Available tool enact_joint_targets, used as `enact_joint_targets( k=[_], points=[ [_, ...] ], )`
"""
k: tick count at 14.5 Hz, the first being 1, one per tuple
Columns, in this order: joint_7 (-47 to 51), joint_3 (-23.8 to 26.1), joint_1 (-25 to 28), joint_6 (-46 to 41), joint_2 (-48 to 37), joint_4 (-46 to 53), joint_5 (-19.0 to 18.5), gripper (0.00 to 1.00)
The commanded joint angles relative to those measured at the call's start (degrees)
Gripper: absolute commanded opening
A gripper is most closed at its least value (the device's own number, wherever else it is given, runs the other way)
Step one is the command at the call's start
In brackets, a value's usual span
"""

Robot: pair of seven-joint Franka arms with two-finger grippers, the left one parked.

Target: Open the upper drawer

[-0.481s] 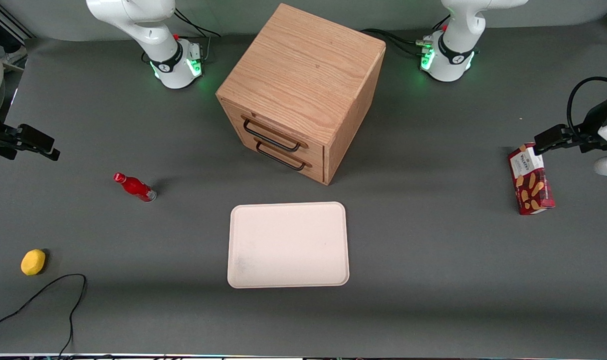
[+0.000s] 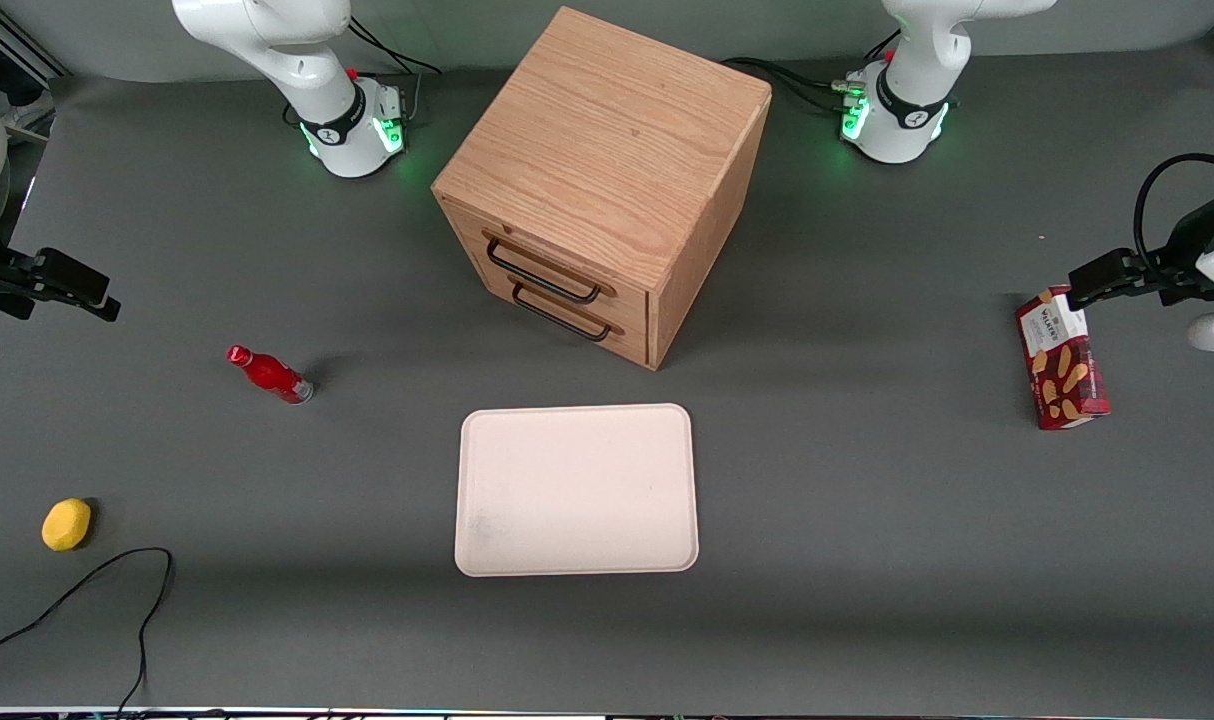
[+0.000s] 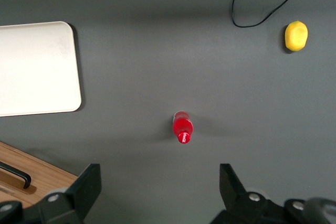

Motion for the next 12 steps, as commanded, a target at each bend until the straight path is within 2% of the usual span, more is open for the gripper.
enact_joint_targets(
  k=[1, 12],
  points=[
    [0.2, 0.3, -0.4, -0.5, 0.0, 0.4, 0.6, 1.0],
    [0.3, 0.4, 1.2, 0.1, 1.6, 1.1, 0.5, 1.0]
  ],
)
